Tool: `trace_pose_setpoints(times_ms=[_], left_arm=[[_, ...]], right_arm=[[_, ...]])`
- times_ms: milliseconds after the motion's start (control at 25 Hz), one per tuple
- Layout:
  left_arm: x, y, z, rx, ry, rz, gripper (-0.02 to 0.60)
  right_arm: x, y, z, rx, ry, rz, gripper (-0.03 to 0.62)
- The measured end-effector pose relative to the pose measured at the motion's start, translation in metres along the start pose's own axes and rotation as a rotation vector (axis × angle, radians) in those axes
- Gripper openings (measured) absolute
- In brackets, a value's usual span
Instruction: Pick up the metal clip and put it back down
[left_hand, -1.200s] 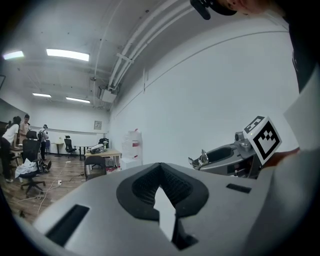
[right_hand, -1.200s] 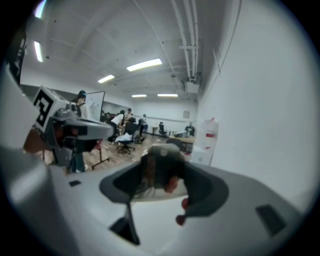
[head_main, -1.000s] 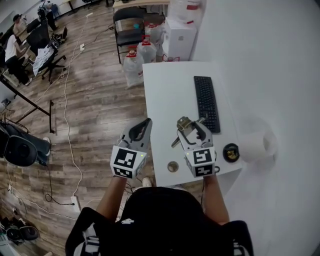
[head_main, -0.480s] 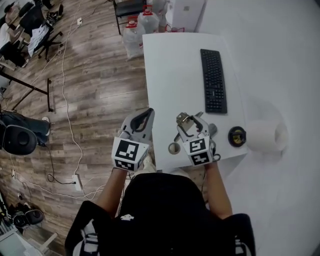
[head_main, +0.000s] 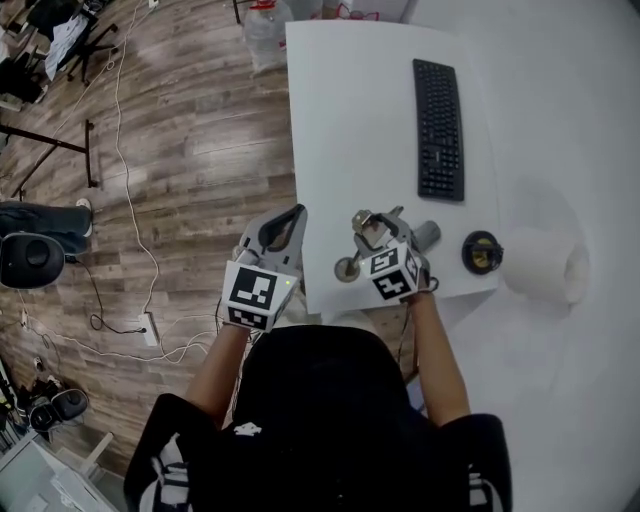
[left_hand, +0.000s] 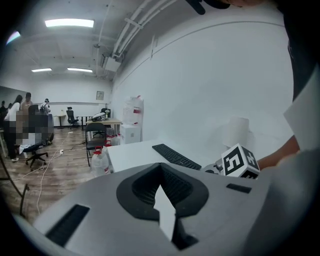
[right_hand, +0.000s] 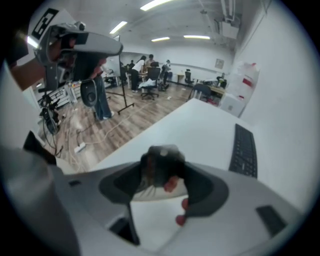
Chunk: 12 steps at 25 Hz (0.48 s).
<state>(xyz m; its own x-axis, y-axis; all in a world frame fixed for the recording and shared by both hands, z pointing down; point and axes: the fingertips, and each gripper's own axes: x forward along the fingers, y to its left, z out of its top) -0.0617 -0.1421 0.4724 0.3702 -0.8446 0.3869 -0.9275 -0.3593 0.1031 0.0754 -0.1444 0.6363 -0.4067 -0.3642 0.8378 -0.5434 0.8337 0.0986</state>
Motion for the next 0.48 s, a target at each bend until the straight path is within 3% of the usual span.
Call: trace_pose_setpoints(times_ms=[480], left_arm=[[0.009, -0.004, -0.038, -0.015, 0.081, -0.031, 0.025]], right_arm=[[0.059, 0.001, -0.016, -0.095, 0.127, 0.065, 0.285]])
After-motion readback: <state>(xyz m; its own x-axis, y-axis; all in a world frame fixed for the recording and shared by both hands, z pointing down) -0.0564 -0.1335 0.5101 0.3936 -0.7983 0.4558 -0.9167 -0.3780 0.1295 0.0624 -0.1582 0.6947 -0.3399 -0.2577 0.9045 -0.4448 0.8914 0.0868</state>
